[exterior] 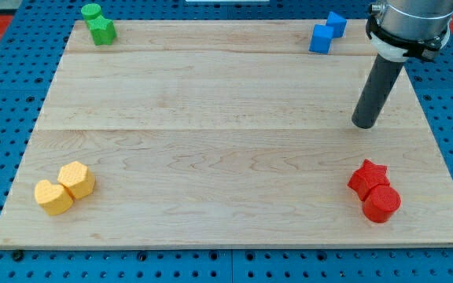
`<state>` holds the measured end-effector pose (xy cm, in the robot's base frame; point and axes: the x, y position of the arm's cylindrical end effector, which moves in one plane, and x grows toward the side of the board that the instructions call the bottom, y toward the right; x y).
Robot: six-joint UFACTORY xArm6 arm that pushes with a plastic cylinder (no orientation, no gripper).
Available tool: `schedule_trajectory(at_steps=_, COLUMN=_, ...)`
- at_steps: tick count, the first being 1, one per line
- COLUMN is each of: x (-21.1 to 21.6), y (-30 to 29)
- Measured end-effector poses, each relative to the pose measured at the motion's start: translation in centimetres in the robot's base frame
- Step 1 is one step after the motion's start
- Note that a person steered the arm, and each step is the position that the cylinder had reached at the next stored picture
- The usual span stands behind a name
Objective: Slide the red circle at the bottom center of the board
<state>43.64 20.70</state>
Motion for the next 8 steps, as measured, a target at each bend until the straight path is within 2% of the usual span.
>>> schedule_trajectory(at_steps=1, x=1.7, y=9.7)
schedule_trajectory(at_steps=2, x=8.9, y=10.9)
schedule_trajectory(at_steps=3, x=10.8, y=5.0)
schedule_trajectory(at_steps=5, x=14.3, y=2.9)
schedule_trajectory(at_steps=6, x=13.4, y=-5.2)
schedule_trajectory(at_steps=7, x=12.1, y=-10.9)
schedule_trajectory(at_steps=8, x=14.0, y=-4.3)
